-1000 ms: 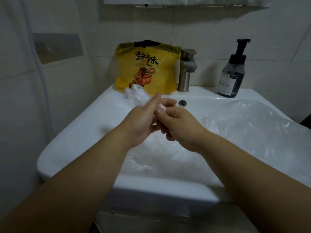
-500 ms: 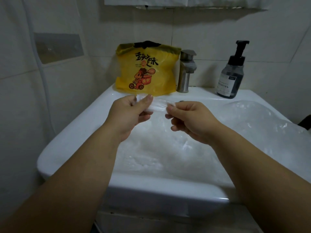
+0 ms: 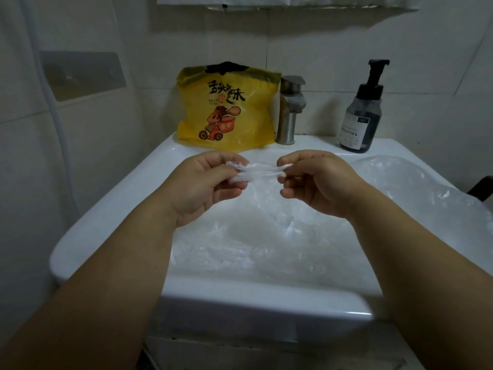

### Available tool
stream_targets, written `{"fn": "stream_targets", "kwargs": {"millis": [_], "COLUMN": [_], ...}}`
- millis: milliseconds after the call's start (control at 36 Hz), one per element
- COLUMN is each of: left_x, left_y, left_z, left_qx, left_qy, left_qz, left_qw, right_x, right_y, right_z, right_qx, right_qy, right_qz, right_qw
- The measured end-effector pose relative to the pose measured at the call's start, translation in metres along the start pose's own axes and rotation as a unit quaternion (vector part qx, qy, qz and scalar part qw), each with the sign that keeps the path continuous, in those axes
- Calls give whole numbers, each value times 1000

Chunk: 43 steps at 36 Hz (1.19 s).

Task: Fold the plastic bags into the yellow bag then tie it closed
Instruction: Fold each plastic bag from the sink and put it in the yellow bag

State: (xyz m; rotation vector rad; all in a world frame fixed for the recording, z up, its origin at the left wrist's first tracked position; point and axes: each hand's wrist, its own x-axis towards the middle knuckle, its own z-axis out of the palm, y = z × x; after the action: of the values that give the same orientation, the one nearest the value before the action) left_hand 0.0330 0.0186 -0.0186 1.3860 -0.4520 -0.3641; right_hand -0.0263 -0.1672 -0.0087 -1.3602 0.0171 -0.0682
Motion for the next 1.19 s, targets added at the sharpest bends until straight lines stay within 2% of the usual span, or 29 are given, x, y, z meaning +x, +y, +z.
{"fn": "stream_targets", "kwargs": {"millis": [167,278,389,528,639,750,806,889,944,1083,1194], "left_x": [-1,1,2,4,6,10,11,7,2,5,7], "left_y": [2,2,-4,-8,-5,-1,-2,-8,-14,-13,-6], "left_z": [-2,-2,-1,-4,-2,-3,-6,2,13,18,12], "left_qx": [-7,-23,64,87,15,-124,-146,-21,72,80,-48], "left_qy": [3,6,44,50,50,46,16,-47,-94,-37,-8], "left_qz": [8,1,21,31,42,66,63,-7,-42,-40,-28], "left_qw": [1000,1000,997,994,998,989,987,999,992,995,998], "right_x": [1,1,1,4,2,1,2,2,0,-2,-1], "right_y": [2,2,5,10,11,16,21,29,32,32,30], "right_z": [0,-1,-2,-2,3,18,26,38,44,46,45], "right_qx": [-7,-73,-135,-292,-408,-377,-344,-307,-283,-284,-288], "right_qy": [-23,14,15,31,27,31,36,17,-4,-35,-31], "right_qz": [1,-11,-16,-14,-30,-73,-92,-112,-112,-109,-81], "right_qw": [1000,997,991,956,912,923,934,945,953,952,954]}}
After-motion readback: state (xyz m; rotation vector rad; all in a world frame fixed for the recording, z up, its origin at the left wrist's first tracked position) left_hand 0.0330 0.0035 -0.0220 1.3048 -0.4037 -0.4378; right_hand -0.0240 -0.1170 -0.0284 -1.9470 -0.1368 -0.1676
